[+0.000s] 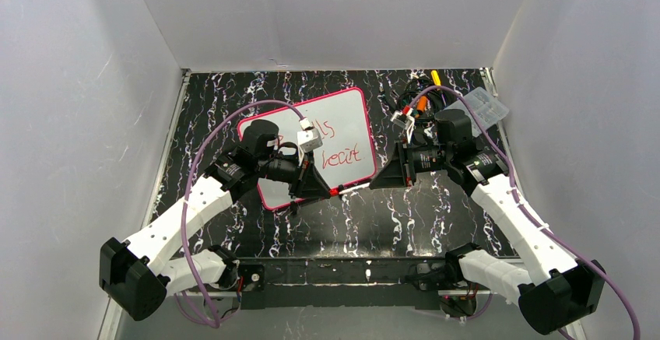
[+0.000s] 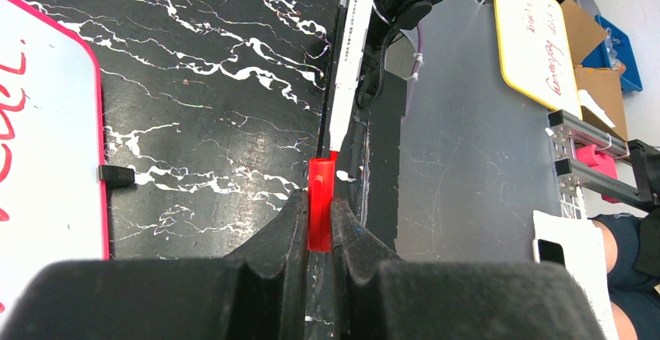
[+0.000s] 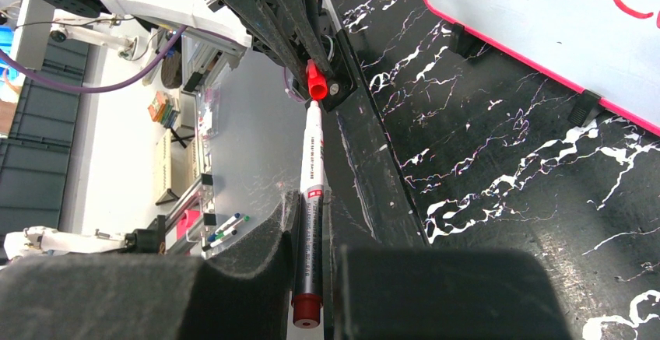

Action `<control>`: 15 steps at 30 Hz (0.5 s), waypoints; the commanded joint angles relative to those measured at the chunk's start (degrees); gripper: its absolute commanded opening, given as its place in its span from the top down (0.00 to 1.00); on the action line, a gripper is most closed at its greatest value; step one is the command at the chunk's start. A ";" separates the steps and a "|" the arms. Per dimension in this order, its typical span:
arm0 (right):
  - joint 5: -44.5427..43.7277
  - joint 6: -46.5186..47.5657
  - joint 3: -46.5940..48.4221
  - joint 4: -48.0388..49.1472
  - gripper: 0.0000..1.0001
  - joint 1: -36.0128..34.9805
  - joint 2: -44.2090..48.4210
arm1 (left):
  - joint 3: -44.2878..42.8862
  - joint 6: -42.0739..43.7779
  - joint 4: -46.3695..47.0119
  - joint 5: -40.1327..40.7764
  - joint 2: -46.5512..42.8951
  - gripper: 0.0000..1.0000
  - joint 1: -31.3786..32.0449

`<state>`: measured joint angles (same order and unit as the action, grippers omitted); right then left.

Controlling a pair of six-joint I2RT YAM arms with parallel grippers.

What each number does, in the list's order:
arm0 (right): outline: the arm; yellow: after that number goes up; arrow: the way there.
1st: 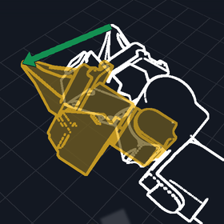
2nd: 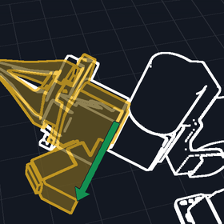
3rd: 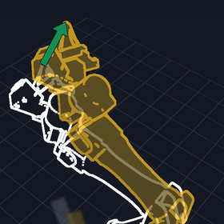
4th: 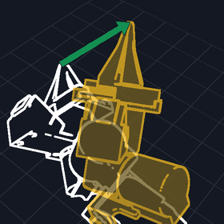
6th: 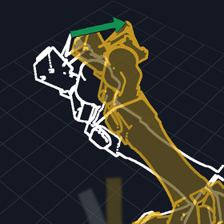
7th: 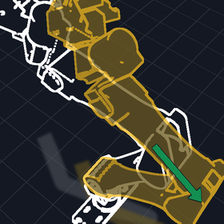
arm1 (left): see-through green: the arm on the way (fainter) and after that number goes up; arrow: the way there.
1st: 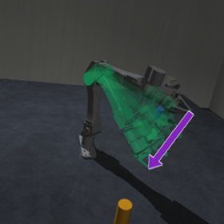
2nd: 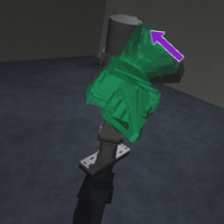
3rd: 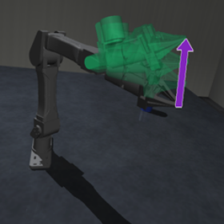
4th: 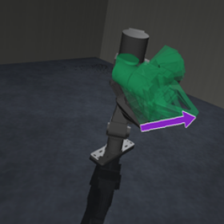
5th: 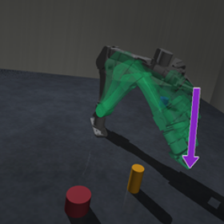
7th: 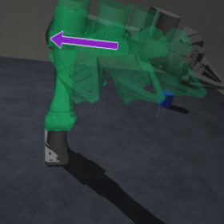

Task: Write a sentence on the whiteboard
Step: Close the whiteboard marker at the center of the board.

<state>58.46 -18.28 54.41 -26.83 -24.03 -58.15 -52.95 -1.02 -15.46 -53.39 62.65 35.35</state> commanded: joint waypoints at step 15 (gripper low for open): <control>0.34 -0.20 -0.15 2.14 0.99 -0.23 0.38 | 0.13 2.60 -2.72 -1.79 -0.48 1.00 -0.20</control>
<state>58.63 -18.31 54.41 -26.83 -24.08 -58.15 -52.95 -0.60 -15.68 -54.04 62.70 35.35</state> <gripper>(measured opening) 0.185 0.079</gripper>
